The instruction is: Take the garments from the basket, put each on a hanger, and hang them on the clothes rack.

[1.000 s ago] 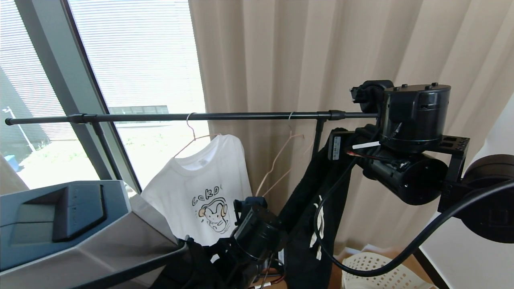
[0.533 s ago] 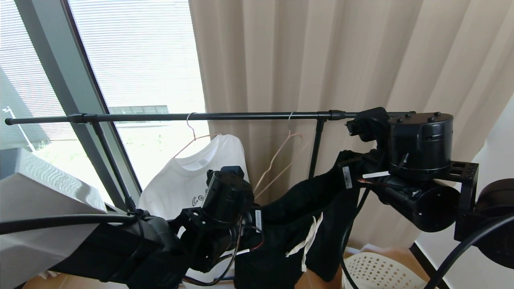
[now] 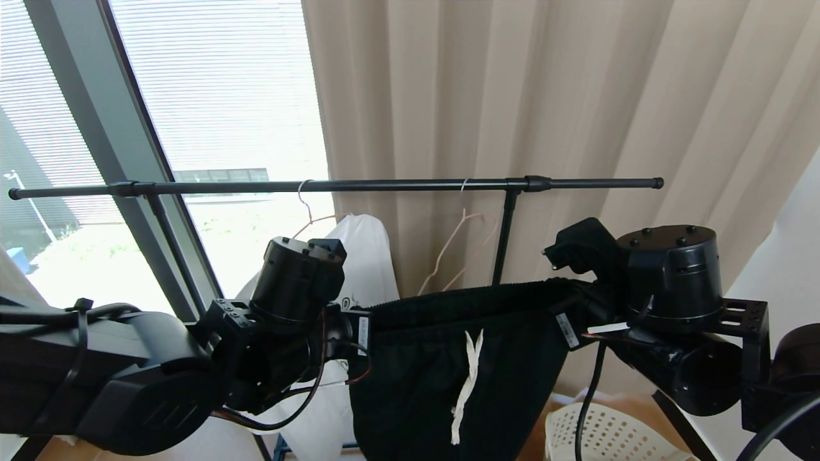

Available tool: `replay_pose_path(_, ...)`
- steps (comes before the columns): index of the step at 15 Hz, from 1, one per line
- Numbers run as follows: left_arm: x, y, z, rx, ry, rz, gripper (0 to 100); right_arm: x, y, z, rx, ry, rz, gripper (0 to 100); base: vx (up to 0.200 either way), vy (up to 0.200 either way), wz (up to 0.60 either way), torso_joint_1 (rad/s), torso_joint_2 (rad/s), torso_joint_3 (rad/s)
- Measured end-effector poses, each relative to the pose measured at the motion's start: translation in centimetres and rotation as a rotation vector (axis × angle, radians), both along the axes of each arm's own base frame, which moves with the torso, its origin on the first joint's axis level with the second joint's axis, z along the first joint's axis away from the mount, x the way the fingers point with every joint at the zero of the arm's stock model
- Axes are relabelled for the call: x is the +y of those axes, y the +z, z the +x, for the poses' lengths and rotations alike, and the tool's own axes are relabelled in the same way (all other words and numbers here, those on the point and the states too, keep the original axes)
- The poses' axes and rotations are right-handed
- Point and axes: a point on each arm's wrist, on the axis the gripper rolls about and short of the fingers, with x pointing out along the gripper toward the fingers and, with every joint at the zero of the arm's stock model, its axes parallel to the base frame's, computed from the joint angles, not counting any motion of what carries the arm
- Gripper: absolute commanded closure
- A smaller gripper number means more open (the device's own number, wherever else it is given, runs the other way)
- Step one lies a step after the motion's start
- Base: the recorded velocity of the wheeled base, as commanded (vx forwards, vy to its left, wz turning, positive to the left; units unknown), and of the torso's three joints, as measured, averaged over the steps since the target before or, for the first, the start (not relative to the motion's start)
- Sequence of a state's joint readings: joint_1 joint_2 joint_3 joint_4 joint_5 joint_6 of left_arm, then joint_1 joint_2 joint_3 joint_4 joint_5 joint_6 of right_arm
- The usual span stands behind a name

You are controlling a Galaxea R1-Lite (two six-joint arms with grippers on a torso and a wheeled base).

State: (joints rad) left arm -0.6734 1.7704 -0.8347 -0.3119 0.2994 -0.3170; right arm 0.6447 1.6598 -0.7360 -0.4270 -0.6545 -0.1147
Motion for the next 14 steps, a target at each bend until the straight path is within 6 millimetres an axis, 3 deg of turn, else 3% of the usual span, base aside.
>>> replay_pose_path(6,2.0,0.8,0.2,-0.024,0.039,0.012,100,-1.9,0.4,1.0,-0.009,-0.060,-0.027,100,0.000,0.000,0.00,0.000,0.00,0.000)
replay_pose_path(14,2.8,0.6,0.3,-0.017,0.037,0.019,100,-3.9,0.8,0.7,-0.013,-0.105,-0.046,100,0.000,0.000,0.00,0.000,0.00,0.000)
